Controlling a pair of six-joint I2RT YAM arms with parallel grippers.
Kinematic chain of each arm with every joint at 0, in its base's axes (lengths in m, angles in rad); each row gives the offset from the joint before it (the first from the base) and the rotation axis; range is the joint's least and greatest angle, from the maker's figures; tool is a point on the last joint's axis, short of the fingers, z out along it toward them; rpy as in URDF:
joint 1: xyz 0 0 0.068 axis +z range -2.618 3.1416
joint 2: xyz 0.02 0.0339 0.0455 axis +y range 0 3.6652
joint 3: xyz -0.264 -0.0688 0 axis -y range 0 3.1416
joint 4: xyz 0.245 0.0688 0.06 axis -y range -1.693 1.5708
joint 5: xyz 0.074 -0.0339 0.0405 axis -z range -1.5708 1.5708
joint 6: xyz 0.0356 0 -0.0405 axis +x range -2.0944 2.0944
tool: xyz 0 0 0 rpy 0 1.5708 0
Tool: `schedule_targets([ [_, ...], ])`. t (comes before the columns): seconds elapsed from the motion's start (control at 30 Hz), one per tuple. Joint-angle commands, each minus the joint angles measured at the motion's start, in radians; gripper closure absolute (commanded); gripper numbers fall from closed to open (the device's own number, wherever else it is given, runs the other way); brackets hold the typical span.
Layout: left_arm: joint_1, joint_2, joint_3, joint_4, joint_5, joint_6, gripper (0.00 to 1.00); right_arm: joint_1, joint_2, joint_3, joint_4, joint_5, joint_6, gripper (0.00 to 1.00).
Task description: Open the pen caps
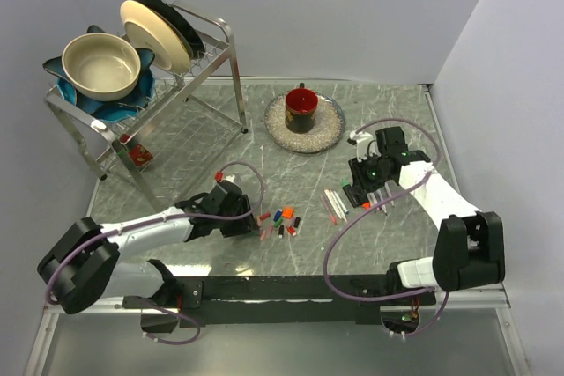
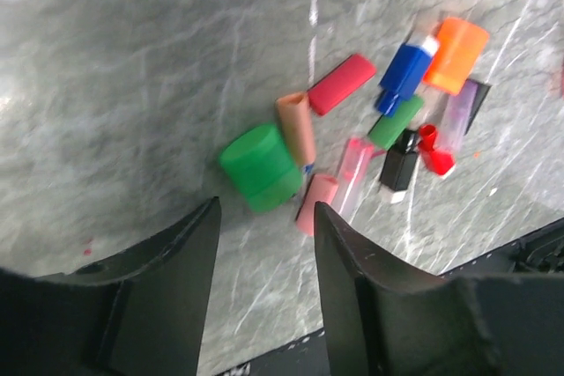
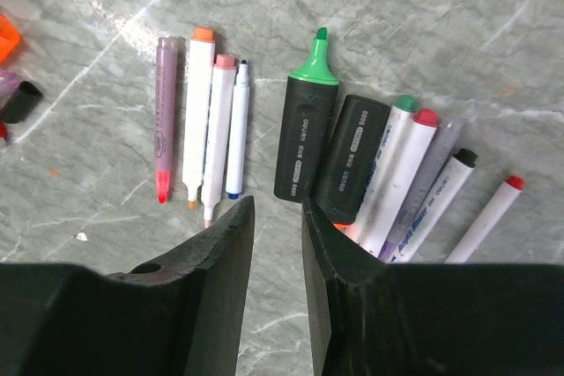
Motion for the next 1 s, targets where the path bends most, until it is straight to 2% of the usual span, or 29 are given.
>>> schedule_targets([
  [0.0,-0.007,-0.087,0.03,-0.074,-0.022,0.033,0.47,-0.029,-0.077,0.031,0.018,-0.041,-0.015,0.64],
  [0.07,-0.01,-0.139,0.042,-0.073,-0.022,0.052,0.39,-0.058,-0.109,0.028,0.029,-0.049,-0.015,0.64],
  [0.1,-0.013,-0.21,0.044,-0.045,-0.017,0.09,0.27,-0.069,-0.155,0.025,0.047,-0.055,-0.014,0.64],
  [0.13,-0.016,-0.248,0.044,-0.025,-0.003,0.107,0.1,-0.086,-0.183,0.019,0.056,-0.075,-0.012,0.64],
  [0.23,-0.016,-0.402,0.074,0.012,0.049,0.176,0.01,-0.163,-0.319,0.002,0.101,-0.109,0.0,0.62],
  [0.3,-0.016,-0.484,0.107,0.009,0.057,0.223,0.01,-0.218,-0.429,-0.013,0.136,-0.13,0.014,0.53],
  [0.43,-0.016,-0.546,0.247,-0.037,0.073,0.291,0.01,-0.304,-0.583,-0.032,0.144,-0.176,0.014,0.34],
  [0.47,-0.016,-0.546,0.274,-0.068,0.083,0.305,0.01,-0.316,-0.606,-0.027,0.135,-0.191,0.009,0.26],
  [0.53,-0.016,-0.543,0.346,-0.105,0.087,0.331,0.0,-0.342,-0.648,0.008,0.086,-0.225,0.009,0.16],
  [0.57,-0.016,-0.54,0.366,-0.137,0.078,0.34,0.0,-0.348,-0.656,0.02,0.067,-0.23,0.02,0.03],
  [0.6,-0.016,-0.543,0.384,-0.158,0.072,0.353,0.01,-0.355,-0.674,0.034,0.047,-0.225,0.034,0.0],
  [0.63,-0.016,-0.546,0.416,-0.174,0.066,0.359,0.01,-0.361,-0.685,0.054,0.046,-0.198,0.053,0.0],
  [0.7,-0.016,-0.566,0.44,-0.212,0.048,0.38,0.01,-0.362,-0.737,0.056,0.085,-0.111,0.203,0.0],
  [0.87,-0.016,-0.592,0.513,-0.289,-0.021,0.425,0.01,-0.362,-0.853,0.05,0.147,-0.001,0.324,0.0],
  [0.97,-0.016,-0.604,0.541,-0.313,-0.022,0.437,0.01,-0.362,-0.837,0.093,0.109,0.091,0.416,0.0],
])
